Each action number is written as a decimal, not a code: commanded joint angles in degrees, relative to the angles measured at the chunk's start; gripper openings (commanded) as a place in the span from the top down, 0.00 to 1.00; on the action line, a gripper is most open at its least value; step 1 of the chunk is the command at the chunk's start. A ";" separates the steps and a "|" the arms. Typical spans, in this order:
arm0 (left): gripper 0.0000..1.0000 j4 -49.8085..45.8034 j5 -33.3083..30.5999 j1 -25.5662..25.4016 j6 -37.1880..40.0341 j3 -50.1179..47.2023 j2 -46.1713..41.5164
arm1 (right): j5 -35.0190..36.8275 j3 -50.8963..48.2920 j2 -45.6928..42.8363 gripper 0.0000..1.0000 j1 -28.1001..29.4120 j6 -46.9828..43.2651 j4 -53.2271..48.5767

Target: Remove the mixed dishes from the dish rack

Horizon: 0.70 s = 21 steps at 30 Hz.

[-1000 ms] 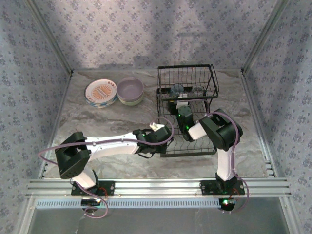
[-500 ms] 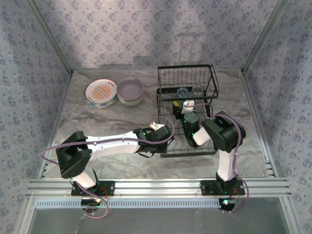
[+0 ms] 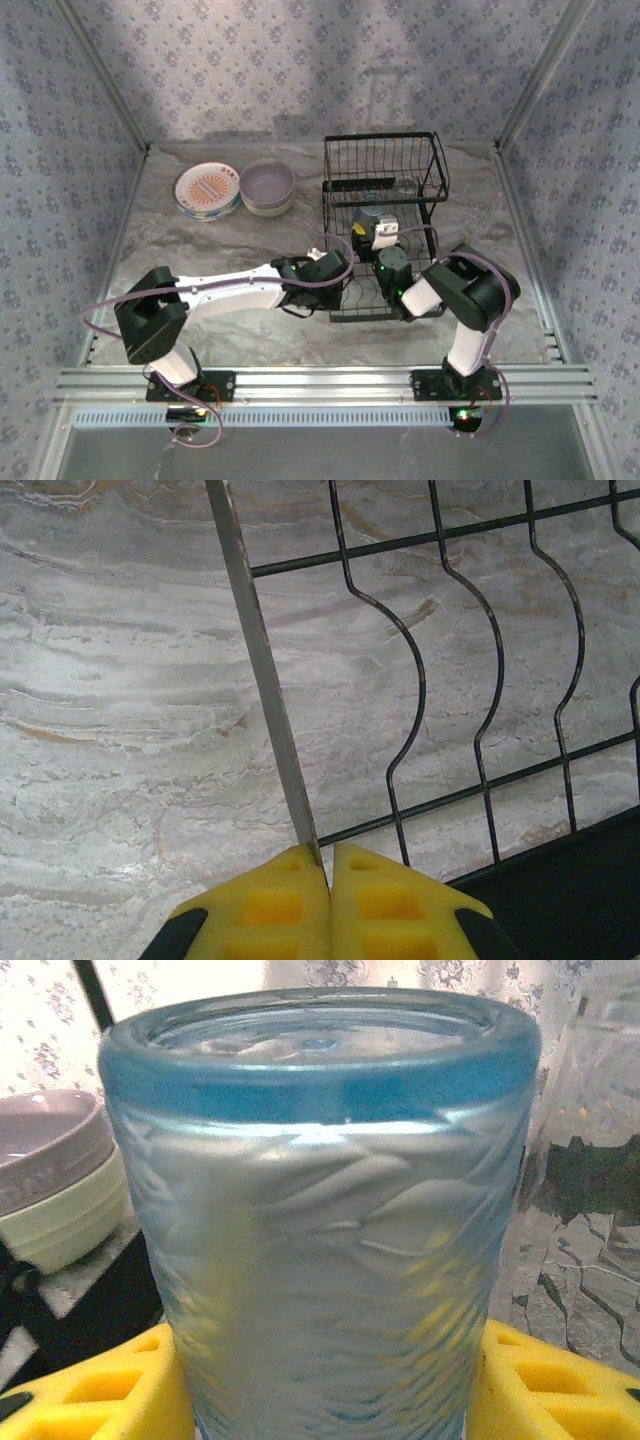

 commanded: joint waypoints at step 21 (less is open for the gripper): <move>1.00 3.22 4.61 4.63 9.26 5.31 7.88 | 7.28 -9.61 -35.51 0.63 6.91 1.78 -23.70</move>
